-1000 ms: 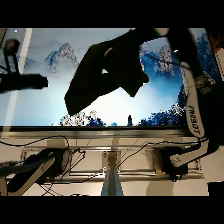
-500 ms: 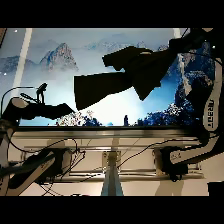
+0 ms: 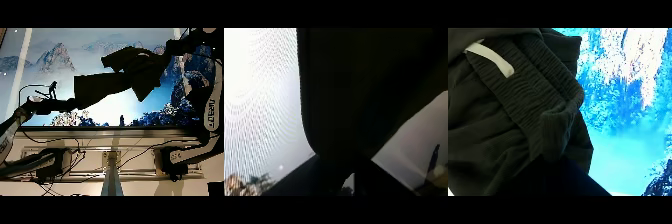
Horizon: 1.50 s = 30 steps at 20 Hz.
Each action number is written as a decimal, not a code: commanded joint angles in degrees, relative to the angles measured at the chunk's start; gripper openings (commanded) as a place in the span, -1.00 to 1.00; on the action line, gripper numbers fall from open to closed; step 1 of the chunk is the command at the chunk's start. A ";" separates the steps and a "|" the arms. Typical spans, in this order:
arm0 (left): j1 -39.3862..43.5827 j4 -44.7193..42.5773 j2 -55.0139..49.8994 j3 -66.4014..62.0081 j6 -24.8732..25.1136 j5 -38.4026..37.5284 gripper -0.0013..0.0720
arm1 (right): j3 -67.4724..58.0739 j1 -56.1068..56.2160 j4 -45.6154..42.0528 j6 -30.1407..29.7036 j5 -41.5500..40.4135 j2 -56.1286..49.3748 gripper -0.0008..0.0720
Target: Fold the clothes and pants, and hang the long-sleeved shirts on hangers.
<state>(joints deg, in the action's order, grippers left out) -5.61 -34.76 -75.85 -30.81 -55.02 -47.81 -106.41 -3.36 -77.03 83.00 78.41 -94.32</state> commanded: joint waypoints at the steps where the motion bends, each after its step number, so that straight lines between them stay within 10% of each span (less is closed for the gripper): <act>1: 2.56 2.29 -4.33 -4.90 3.04 1.33 -0.90 | 0.04 -0.04 0.52 -0.15 -0.17 0.02 -0.88; 14: -18.53 -15.82 -3.87 -71.06 -20.65 -1.90 -0.92 | -10.78 -16.28 -2.27 -0.13 -12.68 11.54 -0.88; 20: -21.79 -43.91 -2.84 -64.98 -22.38 -18.62 -0.92 | 11.04 -24.94 -2.40 1.84 -10.88 24.20 -0.89; 30: -35.93 -60.17 1.09 -27.74 -17.40 -26.16 -0.91 | 65.96 -25.81 -3.21 -3.26 0.42 53.44 -0.88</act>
<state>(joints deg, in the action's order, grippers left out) -38.35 -86.17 -75.55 -65.52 -73.14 -71.35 -52.14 -29.02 -80.23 81.10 73.73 -47.53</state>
